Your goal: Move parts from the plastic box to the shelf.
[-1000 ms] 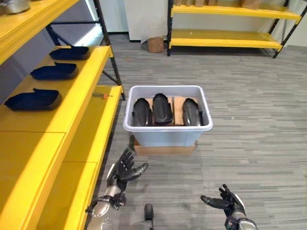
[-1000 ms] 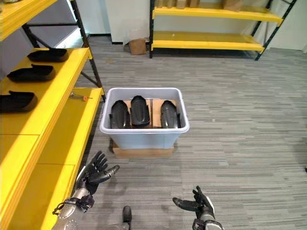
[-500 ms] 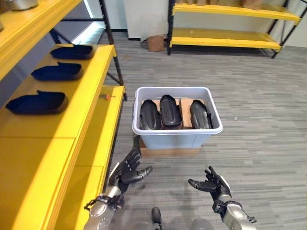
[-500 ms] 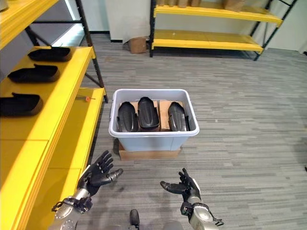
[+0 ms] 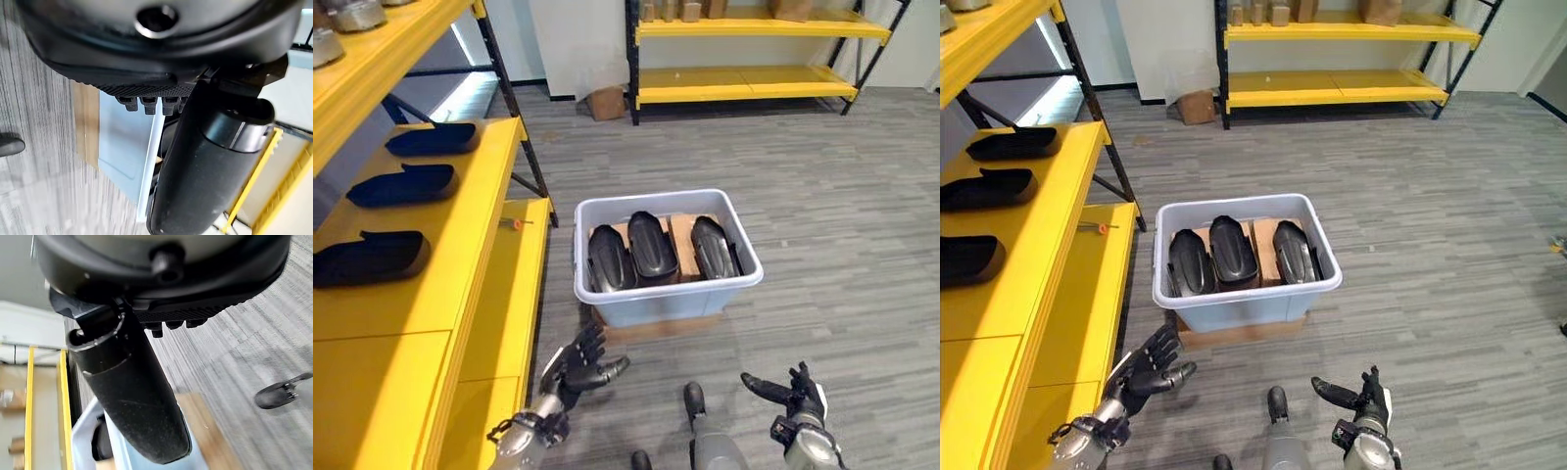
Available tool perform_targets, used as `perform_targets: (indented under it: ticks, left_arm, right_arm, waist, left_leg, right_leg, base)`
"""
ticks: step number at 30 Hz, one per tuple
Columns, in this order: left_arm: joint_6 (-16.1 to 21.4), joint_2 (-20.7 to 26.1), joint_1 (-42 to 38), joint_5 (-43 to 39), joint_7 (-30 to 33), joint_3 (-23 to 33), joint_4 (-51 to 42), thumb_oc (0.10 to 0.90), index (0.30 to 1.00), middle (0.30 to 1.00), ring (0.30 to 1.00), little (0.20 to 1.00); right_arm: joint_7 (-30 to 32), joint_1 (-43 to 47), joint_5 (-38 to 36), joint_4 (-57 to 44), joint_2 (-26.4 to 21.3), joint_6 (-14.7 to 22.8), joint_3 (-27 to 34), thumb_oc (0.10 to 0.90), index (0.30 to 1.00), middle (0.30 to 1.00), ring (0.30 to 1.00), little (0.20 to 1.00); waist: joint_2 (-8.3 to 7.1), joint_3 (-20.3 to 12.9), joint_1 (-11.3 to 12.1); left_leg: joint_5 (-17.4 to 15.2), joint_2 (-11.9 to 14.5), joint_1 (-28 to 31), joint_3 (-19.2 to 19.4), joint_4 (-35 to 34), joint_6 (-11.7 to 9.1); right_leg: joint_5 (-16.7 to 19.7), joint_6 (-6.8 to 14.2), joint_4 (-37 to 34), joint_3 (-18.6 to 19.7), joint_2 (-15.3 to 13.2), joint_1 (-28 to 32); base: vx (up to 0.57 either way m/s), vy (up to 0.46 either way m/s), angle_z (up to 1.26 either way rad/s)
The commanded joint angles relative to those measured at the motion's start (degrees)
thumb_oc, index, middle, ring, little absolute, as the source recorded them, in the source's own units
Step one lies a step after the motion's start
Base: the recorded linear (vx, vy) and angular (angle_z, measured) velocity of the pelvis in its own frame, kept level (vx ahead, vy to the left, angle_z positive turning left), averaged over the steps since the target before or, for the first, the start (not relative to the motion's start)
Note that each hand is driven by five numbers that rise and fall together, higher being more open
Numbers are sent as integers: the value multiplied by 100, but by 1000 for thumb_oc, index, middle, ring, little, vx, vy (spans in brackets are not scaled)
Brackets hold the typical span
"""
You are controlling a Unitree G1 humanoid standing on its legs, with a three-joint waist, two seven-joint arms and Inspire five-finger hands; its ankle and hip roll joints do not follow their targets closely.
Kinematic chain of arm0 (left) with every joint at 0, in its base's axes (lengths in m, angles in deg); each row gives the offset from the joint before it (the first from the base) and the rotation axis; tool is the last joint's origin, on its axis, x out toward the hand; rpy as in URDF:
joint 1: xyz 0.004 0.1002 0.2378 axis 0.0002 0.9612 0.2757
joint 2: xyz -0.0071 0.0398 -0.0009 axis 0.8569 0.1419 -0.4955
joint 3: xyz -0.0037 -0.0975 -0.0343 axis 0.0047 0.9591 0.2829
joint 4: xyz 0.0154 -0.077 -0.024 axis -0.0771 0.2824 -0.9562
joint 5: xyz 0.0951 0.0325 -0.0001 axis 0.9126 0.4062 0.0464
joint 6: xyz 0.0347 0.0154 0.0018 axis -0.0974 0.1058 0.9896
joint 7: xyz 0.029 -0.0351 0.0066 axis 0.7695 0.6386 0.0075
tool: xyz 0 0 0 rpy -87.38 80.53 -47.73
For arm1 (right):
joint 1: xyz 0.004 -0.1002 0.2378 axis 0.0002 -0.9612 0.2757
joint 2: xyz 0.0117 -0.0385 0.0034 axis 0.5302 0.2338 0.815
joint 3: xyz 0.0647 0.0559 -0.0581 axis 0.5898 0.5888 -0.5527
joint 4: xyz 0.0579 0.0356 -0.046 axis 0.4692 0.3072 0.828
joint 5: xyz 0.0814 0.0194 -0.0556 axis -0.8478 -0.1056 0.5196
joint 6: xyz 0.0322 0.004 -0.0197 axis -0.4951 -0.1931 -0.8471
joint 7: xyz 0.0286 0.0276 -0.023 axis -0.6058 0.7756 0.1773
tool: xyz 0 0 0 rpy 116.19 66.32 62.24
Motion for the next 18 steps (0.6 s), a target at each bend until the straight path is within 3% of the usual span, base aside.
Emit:
perform_targets:
  ticks: [1,8,9,10,12,14,15,18]
  left_arm:
    - [286,105,-289,-34,-314,107,-805,900,1000,1000,1000,1000]
    - [359,64,-99,35,-154,196,-690,900,1000,1000,1000,1000]
    - [357,32,-108,-5,-184,198,-687,900,1000,1000,1000,1000]
    - [348,-32,-151,65,-226,148,-669,900,1000,1000,1000,1000]
    - [480,-45,-196,164,-195,82,-664,900,1000,1000,1000,1000]
    - [416,-85,-269,70,-82,79,-693,900,1000,1000,1000,1000]
    - [163,-109,-289,43,-10,101,-722,900,1000,1000,1000,1000]
    - [190,-106,-219,72,76,191,-749,900,1000,1000,1000,1000]
  right_arm:
    - [266,410,512,-573,-416,759,213,900,1000,1000,1000,1000]
    - [105,554,599,-627,-679,700,-11,900,1000,1000,1000,1000]
    - [66,573,582,-638,-728,697,-38,900,1000,1000,1000,1000]
    - [79,599,573,-626,-784,740,-73,900,1000,1000,1000,1000]
    - [32,585,525,-612,-850,765,-59,900,1000,1000,1000,1000]
    - [-233,503,184,-572,-858,695,-11,900,1000,1000,1000,1000]
    - [-711,424,308,-673,-859,814,-29,900,1000,1000,1000,1000]
    - [-817,355,372,-899,-834,862,-135,900,1000,1000,1000,1000]
  waist:
    - [-107,-202,-16]
    - [-10,-319,33]
    - [3,-308,29]
    - [30,-285,11]
    - [36,-276,-12]
    - [17,-308,-58]
    - [-22,-312,-70]
    - [-48,-272,-57]
  left_leg:
    - [-412,899,165,96,133,-459]
    - [-260,1240,78,-40,347,-700]
    - [-126,1317,-32,-76,502,-743]
    - [218,1457,-227,-140,797,-828]
    - [463,1568,-386,-134,1083,-888]
    - [728,1754,-542,110,1571,-981]
    - [883,1825,-809,274,2254,-1020]
    - [908,1748,-1121,209,2759,-996]
  right_leg:
    - [-173,312,419,72,101,83]
    - [-875,-121,852,17,430,309]
    - [-970,-202,944,26,492,315]
    - [-1120,-346,1090,31,614,314]
    - [-1204,-455,1135,-16,674,339]
    - [-1262,-596,1069,-204,722,406]
    - [-1310,-715,995,-329,754,494]
    - [-1317,-781,944,-304,777,547]
  base:
    - [203,-312,30]
    - [201,-299,-1]
    - [204,-383,-23]
    - [184,-354,4]
    - [155,-300,16]
    - [168,-349,11]
    - [124,-278,30]
    - [85,-136,17]
